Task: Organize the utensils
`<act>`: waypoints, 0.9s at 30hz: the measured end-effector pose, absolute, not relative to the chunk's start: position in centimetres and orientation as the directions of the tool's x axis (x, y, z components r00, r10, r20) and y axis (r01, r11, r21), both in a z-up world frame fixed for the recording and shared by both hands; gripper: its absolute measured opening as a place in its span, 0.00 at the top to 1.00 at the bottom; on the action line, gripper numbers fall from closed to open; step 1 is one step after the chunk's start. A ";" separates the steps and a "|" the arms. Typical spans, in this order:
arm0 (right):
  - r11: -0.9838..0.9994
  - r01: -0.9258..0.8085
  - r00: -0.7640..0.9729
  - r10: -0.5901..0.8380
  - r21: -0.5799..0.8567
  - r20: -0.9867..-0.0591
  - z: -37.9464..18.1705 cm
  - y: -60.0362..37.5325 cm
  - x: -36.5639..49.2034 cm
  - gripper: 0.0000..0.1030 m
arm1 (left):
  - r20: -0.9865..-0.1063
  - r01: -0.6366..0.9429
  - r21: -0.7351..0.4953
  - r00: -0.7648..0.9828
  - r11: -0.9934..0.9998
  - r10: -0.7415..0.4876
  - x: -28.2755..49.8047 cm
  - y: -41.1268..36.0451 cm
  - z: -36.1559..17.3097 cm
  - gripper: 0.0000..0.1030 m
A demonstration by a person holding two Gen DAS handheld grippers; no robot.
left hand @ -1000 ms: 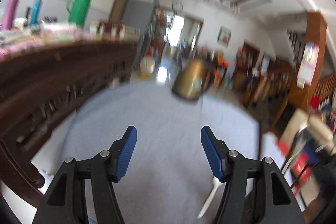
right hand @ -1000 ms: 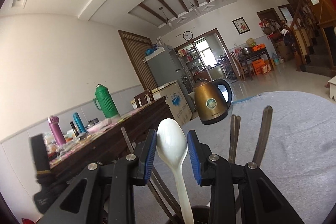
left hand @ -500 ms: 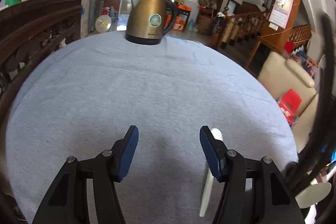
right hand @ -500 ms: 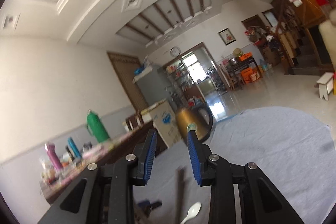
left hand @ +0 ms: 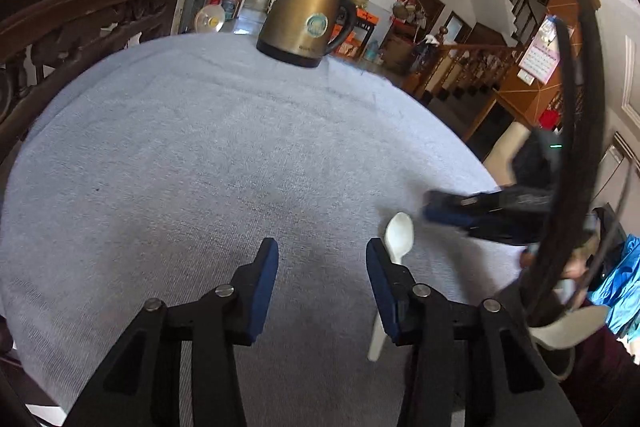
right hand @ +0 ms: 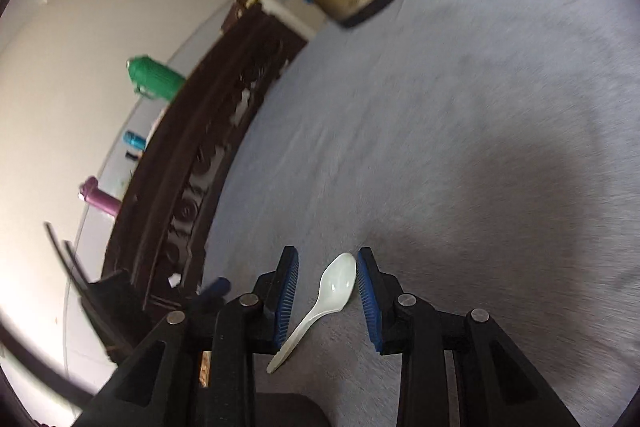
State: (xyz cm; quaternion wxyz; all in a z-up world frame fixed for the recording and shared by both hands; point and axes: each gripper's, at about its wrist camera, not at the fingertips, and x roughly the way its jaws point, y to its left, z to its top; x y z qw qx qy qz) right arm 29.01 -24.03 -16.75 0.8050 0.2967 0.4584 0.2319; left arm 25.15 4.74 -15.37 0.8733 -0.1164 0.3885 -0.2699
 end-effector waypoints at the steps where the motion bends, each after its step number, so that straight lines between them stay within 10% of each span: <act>1: 0.728 -0.101 0.463 0.638 0.678 -0.615 -17.1 -23.6 29.4 0.68 | -0.612 0.380 -0.416 0.555 0.827 -0.563 24.9 4.9 -15.2 0.54; 4: 0.741 -0.116 0.433 0.637 0.662 -0.638 -18.0 -22.6 30.3 0.69 | -0.607 0.372 -0.421 0.561 0.827 -0.562 24.5 5.1 -14.9 0.54; 8: 0.794 -0.137 0.425 0.587 0.592 -0.689 -18.6 -21.6 29.8 0.95 | -0.601 0.371 -0.419 0.570 0.829 -0.560 24.2 5.0 -14.3 0.54; 16: 0.833 -0.043 0.629 0.452 0.552 -0.633 -15.6 -25.3 26.2 0.96 | -0.582 0.351 -0.427 0.599 0.833 -0.550 22.6 5.4 -12.9 0.54; 27: 0.855 0.122 0.968 0.010 0.503 -0.251 -0.9 -33.8 10.1 0.96 | -0.570 0.358 -0.283 0.683 0.890 -0.456 18.4 3.8 -8.6 0.48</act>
